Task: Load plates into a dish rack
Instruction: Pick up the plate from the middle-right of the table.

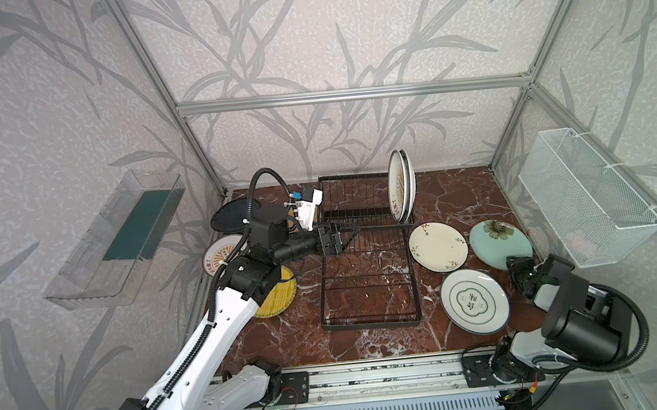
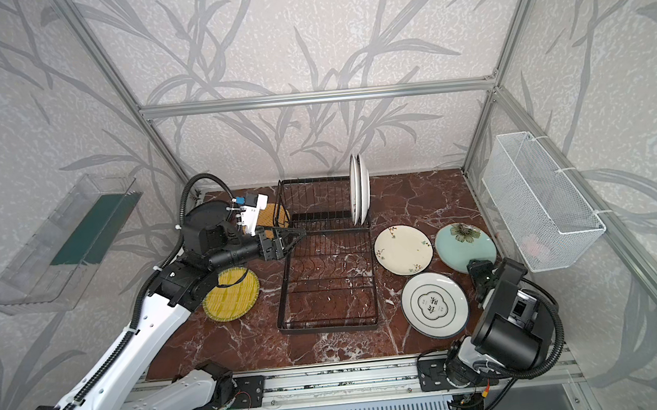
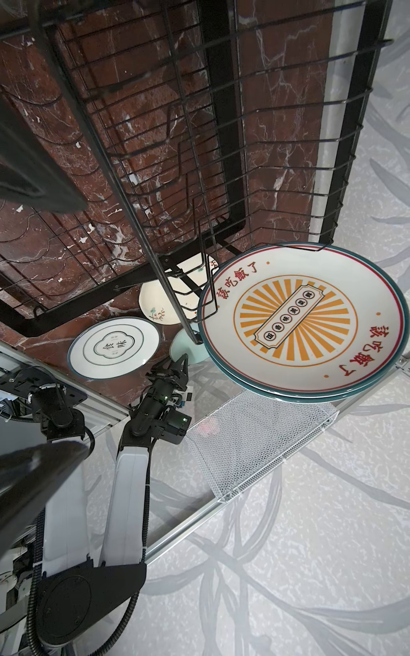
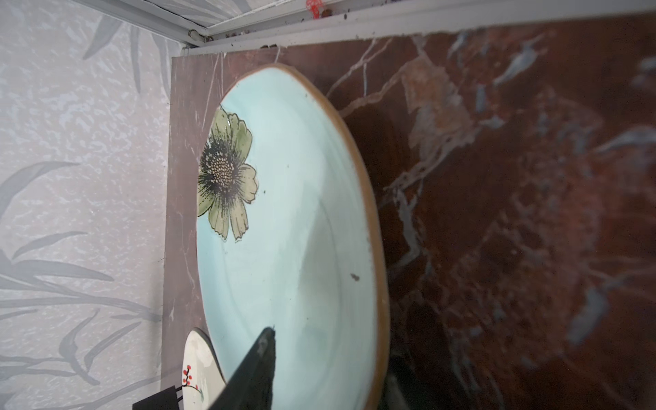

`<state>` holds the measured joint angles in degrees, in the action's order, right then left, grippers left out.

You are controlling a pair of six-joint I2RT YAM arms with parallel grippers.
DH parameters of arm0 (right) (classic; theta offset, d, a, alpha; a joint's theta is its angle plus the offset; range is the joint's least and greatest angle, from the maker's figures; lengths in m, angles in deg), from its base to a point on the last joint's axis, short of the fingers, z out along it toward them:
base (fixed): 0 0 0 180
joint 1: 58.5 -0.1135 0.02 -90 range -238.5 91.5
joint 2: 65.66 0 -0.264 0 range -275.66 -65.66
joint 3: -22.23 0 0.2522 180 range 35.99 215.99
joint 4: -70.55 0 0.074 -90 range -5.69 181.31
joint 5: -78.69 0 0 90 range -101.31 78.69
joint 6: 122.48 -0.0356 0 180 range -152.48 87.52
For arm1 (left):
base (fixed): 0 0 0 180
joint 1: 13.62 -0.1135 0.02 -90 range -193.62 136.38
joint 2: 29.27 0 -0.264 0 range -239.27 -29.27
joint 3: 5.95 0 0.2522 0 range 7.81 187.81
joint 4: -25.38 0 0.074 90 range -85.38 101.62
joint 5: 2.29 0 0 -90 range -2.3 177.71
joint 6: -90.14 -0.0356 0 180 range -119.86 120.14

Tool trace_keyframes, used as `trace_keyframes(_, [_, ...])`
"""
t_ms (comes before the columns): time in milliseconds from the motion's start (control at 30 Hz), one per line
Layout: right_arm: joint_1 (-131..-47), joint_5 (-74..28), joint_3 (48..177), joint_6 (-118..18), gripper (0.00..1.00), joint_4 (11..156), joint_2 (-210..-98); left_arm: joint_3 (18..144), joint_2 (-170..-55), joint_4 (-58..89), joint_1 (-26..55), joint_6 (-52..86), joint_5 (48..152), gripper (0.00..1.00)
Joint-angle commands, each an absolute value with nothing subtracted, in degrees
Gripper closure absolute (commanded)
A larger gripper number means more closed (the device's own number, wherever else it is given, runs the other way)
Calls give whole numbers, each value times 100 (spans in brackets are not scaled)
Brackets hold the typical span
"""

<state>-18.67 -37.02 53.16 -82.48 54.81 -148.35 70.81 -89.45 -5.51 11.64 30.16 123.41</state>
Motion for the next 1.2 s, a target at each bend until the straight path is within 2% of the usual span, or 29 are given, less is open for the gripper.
trace_keyframes(0, [-1868,-3811,5149,-8357,61,5415,-15200,7049,-8825,-377,1109,3025,12293,1])
trace_keyframes(533, [-1866,-3968,5150,-8841,81,4350,-16245,7065,-8792,-481,1067,2965,12156,1])
trace_keyframes(733, [-1864,-4031,5128,-8913,88,4058,-16313,7040,-8729,-582,1050,2903,12086,1])
trace_keyframes(1000, [-1869,-4250,5264,-8988,100,4486,-15809,7048,-8719,-778,1017,2811,12166,1])
trace_keyframes(1167, [-1938,-4227,5524,-8946,100,5325,-15046,7022,-8759,-779,1020,2869,12207,1])
